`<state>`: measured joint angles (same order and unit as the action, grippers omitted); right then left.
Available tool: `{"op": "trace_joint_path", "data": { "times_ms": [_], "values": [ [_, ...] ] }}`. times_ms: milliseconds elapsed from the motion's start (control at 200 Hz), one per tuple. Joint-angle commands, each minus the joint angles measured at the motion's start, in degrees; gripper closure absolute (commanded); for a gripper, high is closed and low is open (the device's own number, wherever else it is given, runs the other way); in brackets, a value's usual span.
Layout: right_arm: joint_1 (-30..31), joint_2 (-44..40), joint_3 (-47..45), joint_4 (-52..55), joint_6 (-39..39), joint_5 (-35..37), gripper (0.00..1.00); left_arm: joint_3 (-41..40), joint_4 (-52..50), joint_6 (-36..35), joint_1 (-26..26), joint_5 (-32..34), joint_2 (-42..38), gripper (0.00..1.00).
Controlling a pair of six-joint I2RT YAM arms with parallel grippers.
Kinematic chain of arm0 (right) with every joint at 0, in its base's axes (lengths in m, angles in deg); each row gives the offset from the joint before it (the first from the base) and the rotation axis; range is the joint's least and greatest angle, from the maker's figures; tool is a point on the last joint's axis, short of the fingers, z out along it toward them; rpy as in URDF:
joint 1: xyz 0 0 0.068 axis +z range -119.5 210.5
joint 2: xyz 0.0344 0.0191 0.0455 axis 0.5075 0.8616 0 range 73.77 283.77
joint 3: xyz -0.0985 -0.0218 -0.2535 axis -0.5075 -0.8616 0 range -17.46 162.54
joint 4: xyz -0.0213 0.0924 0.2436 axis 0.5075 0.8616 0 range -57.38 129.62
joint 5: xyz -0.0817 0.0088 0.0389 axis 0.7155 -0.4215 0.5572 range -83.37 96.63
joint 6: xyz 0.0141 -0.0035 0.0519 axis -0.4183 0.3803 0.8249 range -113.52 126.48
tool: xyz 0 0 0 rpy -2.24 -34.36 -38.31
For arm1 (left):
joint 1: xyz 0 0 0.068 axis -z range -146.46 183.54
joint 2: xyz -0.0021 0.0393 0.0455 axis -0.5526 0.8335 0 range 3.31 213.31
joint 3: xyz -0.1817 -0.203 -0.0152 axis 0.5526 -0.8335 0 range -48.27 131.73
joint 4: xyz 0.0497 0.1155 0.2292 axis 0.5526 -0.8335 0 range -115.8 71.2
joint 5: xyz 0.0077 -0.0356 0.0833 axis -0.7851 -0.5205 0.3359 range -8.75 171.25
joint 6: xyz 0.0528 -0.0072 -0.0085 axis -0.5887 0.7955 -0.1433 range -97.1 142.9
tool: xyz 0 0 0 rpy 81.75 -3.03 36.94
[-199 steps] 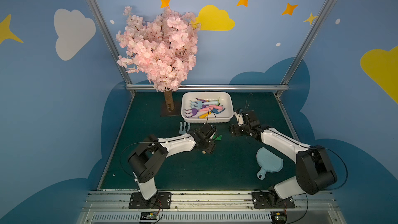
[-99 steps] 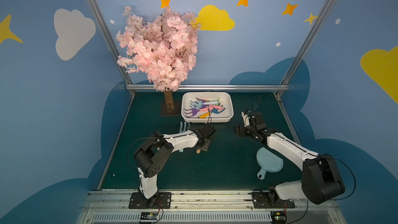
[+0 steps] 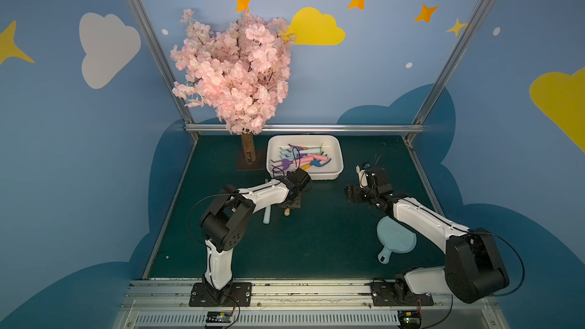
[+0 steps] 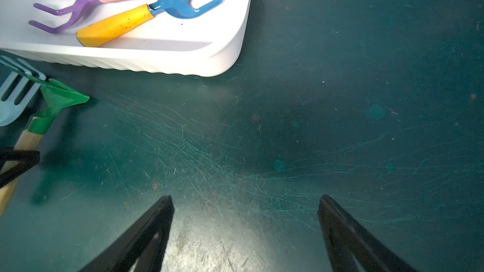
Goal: Take the hand rake out of the storage box
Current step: Place the rake at the center of the board, then pick up the rake from the storage box.
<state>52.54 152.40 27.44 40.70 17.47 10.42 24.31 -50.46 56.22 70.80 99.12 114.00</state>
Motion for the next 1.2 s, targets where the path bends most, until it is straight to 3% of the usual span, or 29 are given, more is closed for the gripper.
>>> {"op": "trace_joint_path", "data": {
  "times_ms": [0,160,330,385,591,706,886,996,1196],
  "values": [
    [-0.16,-1.53,-1.37,-2.80,1.75,1.03,0.10,2.13,-1.68,1.17,-1.22,-0.02,1.73,0.86],
    [-0.16,-1.62,-1.25,-2.74,1.82,0.91,0.10,3.19,-1.62,0.79,-1.90,-0.23,3.79,0.82],
    [-0.18,-1.47,-1.10,-3.41,1.75,-1.02,0.10,2.75,-1.07,0.70,-2.12,-0.90,4.31,0.64],
    [-0.16,-1.97,-0.73,-3.58,-1.70,-4.59,0.10,2.64,-1.01,0.62,-2.14,-0.86,3.71,0.58],
    [1.40,-4.63,-1.00,-9.96,-5.07,-12.24,0.08,2.45,-0.79,-1.62,-2.17,-0.56,-1.50,0.38],
    [3.03,-3.72,-0.03,-17.42,-8.20,-13.81,0.08,1.53,1.13,-4.18,-2.43,-1.24,-7.52,0.36],
    [5.12,2.99,10.04,-14.38,-12.78,-16.70,0.07,-4.74,4.31,-6.17,-5.49,-4.60,-18.83,0.23],
    [5.92,10.05,18.08,-10.33,-16.20,-18.90,0.07,-10.98,6.15,-6.39,-8.68,-5.20,-25.97,0.00],
    [6.28,24.93,35.37,-1.28,-22.69,-22.66,0.07,-27.61,20.47,-4.55,-16.29,-14.11,-39.98,0.00]
  ]
}}
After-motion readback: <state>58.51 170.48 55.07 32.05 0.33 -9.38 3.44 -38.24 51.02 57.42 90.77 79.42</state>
